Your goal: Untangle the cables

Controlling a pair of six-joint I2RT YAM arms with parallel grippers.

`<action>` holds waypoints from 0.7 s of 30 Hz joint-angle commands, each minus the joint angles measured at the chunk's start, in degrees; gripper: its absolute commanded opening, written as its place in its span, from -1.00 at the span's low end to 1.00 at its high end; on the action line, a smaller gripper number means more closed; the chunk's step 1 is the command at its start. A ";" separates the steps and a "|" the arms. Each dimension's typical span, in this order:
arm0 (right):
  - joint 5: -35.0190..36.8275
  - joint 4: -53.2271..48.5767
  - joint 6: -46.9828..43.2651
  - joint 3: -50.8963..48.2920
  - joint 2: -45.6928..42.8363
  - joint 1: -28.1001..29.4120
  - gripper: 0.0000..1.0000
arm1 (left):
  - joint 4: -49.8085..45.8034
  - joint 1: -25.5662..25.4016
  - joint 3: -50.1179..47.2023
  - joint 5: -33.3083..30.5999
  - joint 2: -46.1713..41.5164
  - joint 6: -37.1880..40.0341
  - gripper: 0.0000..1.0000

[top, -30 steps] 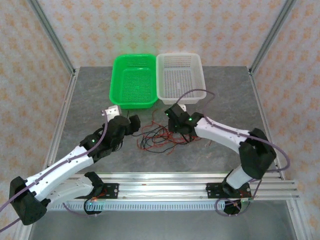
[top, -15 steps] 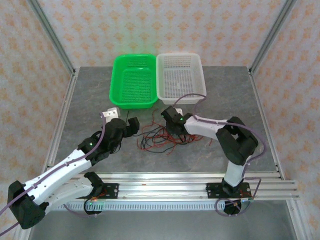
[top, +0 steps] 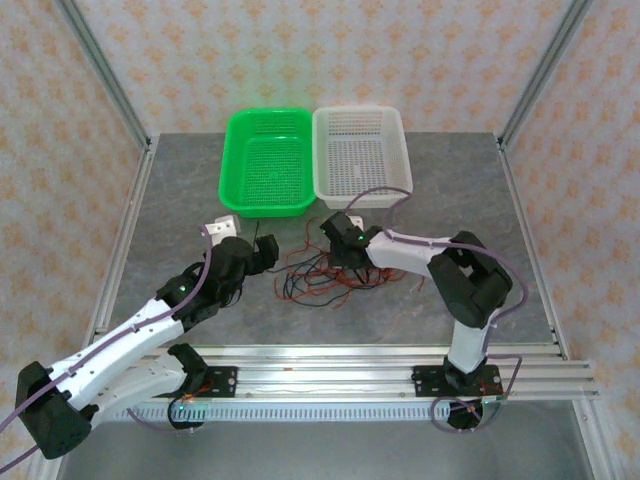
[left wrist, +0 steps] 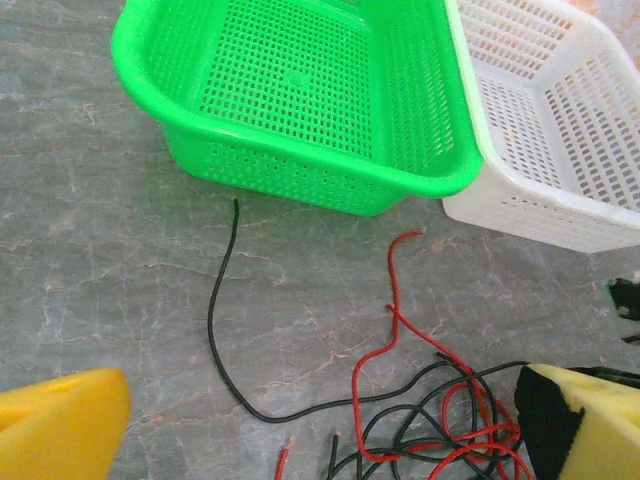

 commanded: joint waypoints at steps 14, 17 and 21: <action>1.87 -6.76 0.44 7.85 -22.09 0.72 -1.00 | 14.40 -3.98 -3.12 9.05 9.09 8.62 0.93; 1.53 -6.58 0.61 9.15 -23.73 0.76 -1.00 | 15.71 -7.33 -2.00 8.09 11.26 10.75 0.93; 0.90 -6.27 1.04 10.62 -25.21 0.77 -1.00 | 18.36 -12.64 -0.35 6.23 14.04 14.01 0.93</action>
